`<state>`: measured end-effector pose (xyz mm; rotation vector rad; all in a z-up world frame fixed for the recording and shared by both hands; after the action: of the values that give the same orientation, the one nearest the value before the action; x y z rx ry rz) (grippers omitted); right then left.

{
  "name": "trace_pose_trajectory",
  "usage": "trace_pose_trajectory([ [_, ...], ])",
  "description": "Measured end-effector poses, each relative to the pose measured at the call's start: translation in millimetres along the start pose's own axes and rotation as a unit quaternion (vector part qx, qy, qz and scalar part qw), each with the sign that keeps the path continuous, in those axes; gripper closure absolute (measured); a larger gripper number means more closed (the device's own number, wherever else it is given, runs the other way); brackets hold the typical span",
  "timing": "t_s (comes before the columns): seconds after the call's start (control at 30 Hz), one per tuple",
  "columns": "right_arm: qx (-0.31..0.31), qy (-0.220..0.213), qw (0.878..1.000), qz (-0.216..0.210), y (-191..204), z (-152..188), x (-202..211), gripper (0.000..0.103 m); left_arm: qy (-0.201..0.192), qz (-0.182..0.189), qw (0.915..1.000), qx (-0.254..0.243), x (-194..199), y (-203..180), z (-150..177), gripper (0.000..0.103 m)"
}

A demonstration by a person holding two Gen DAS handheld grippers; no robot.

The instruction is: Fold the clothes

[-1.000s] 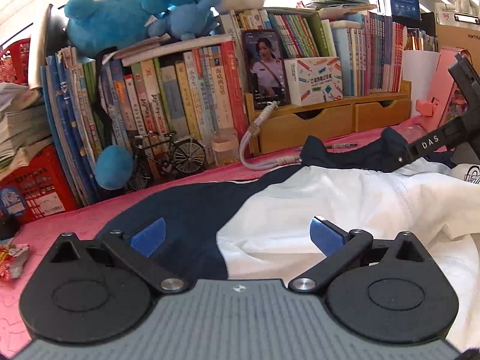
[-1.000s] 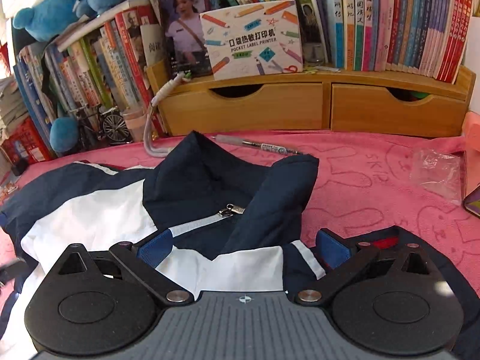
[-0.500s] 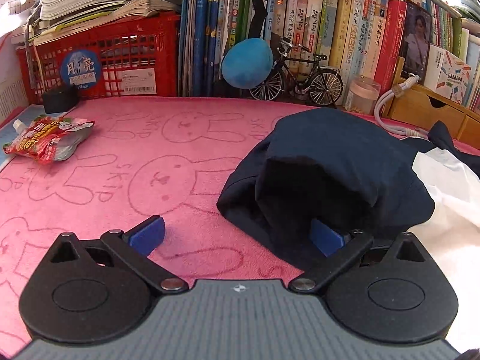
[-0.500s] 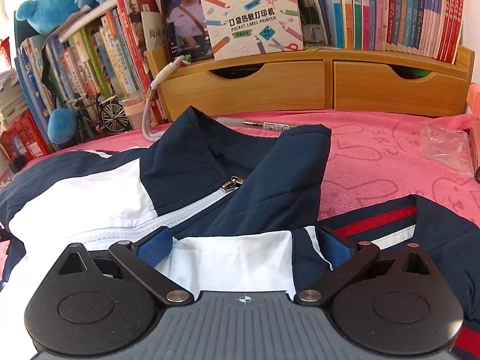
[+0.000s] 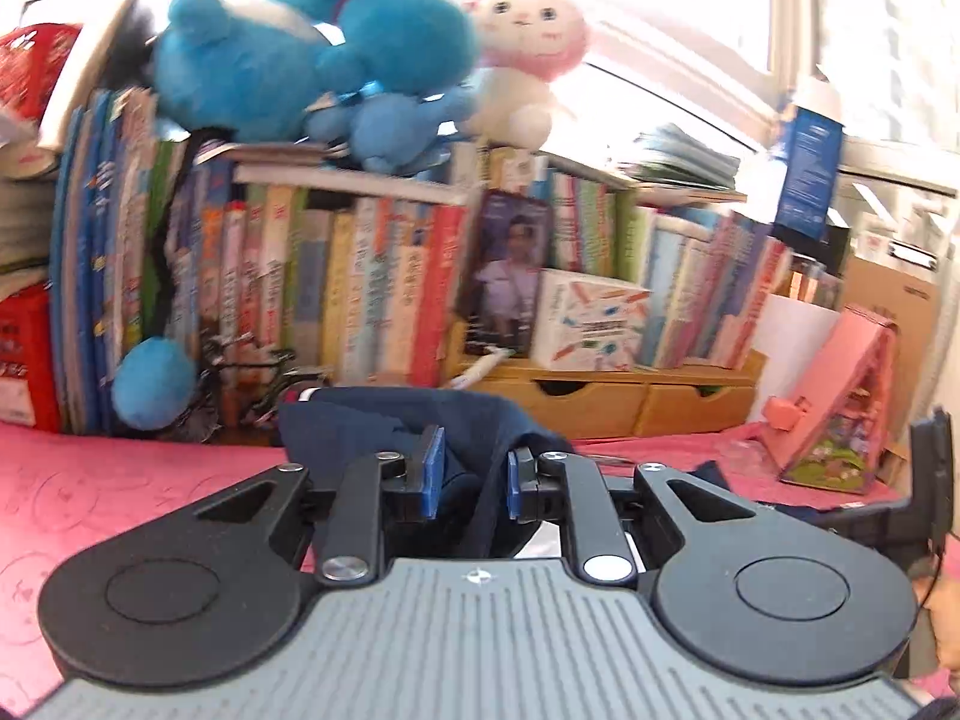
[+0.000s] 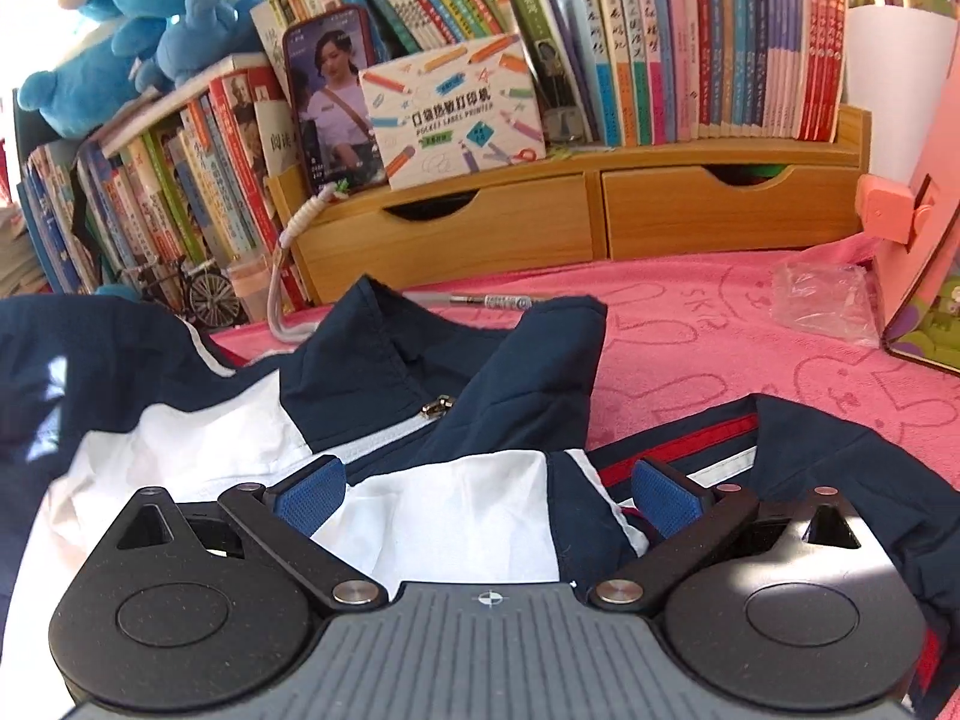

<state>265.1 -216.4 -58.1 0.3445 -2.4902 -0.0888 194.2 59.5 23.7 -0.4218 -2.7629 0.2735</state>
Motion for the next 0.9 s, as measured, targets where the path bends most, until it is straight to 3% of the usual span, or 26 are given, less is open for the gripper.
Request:
trace_pose_trajectory([
  [0.1, -0.013, -0.043, 0.999, -0.006, -11.8, -19.4, 37.5, 0.000, 0.036, 0.067, 0.9926, -0.094, 1.8, -78.6, 34.5, 0.084],
  [0.2, -0.013, -0.057, 0.998, -0.037, -7.9, -32.4, 65.0, 0.000, 0.103, 0.112, 0.9760, -0.156, -0.7, -130.4, 90.9, 0.081],
  [0.27, -0.002, -0.056, 0.996, -0.064, 6.3, -34.8, 76.0, 0.000, 0.131, 0.107, 0.9655, -0.198, -1.7, -146.2, 124.8, 0.081],
  [0.4, 0.059, -0.051, 0.988, -0.133, 63.9, -29.8, 88.5, 0.000, 0.149, 0.082, 0.9557, -0.240, 6.3, -151.2, 152.2, 0.077],
  [0.43, 0.075, -0.050, 0.984, -0.154, 81.2, -27.1, 90.5, 0.000, 0.150, 0.081, 0.9554, -0.241, 10.9, -150.1, 153.1, 0.069],
  [0.5, 0.106, -0.041, 0.979, -0.171, 107.5, -19.3, 86.0, 0.000, 0.156, 0.088, 0.9559, -0.232, 21.2, -147.1, 154.6, 0.040],
  [0.53, 0.118, -0.033, 0.979, -0.161, 113.5, -13.9, 80.4, 0.000, 0.160, 0.100, 0.9569, -0.221, 29.3, -144.7, 155.3, 0.015],
  [0.63, 0.142, -0.007, 0.980, -0.141, 129.0, 2.9, 64.2, 0.001, 0.167, 0.113, 0.9558, -0.214, 58.5, -134.0, 159.8, 0.011],
  [0.73, 0.072, 0.009, 0.976, -0.203, 124.6, 17.2, 61.8, 0.002, 0.154, 0.093, 0.9546, -0.237, 87.3, -119.1, 158.9, 0.009],
  [0.8, 0.025, -0.009, 0.967, -0.253, 122.7, 14.0, 70.7, 0.002, 0.138, 0.075, 0.9594, -0.234, 102.4, -106.3, 148.6, 0.004],
  [0.9, -0.016, -0.047, 0.956, -0.287, 134.5, -8.4, 80.5, 0.001, 0.129, 0.045, 0.9768, -0.164, 120.4, -77.1, 126.2, 0.001],
])
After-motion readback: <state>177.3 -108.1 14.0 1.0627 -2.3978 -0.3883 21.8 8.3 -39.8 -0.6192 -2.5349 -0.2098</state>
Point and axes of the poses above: each gripper's, at about its wrist camera, not at the fingertips, and x roughly against the way its jaws point, y to its left, z to its underside, the point moved 10 cm from there along -x, roughly the way its jaws point, and after that the axes turned 7 degrees about x, right-handed, at the moved point
